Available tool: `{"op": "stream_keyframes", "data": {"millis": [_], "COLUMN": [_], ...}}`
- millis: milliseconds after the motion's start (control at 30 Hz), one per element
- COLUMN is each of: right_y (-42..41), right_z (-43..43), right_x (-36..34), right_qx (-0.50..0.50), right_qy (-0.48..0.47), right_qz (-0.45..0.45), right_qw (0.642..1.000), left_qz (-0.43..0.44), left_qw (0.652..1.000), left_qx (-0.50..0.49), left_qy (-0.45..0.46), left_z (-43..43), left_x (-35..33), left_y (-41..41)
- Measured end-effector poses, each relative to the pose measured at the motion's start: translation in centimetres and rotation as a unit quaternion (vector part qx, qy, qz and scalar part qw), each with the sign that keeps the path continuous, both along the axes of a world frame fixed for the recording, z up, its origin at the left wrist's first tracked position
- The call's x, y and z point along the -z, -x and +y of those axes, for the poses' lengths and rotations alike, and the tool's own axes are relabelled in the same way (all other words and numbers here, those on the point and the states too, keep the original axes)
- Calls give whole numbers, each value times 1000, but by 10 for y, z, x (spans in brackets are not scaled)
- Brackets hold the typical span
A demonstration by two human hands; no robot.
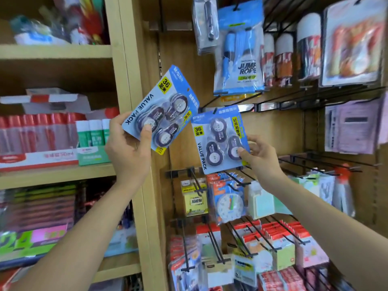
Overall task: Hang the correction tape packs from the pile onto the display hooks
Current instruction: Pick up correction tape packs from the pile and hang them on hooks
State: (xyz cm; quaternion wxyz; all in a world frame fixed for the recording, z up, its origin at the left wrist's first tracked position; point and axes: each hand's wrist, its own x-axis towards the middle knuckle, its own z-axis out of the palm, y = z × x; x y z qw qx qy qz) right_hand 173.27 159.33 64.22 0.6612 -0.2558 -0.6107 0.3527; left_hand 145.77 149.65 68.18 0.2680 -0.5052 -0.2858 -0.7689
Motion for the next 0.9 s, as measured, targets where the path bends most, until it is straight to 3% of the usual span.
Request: {"op": "stream_keyframes", "data": {"millis": [233,767,900], "right_y": [3,54,56], "right_z": [20,123,90], "right_x": [1,-33,-33], "right_qx": [14,179,191], "right_qy": [-6,70,38], "right_qz": [-6,-182,-109], "right_qw": [1000,964,975], "left_qz": [40,98,109], "left_qw": [995,988,988], "left_qx": [-88,-120,-105], "left_qy": [-22,-9,-16], "left_z": [16,16,16], "left_x": [21,20,21], "left_y": [-1,5,6]}}
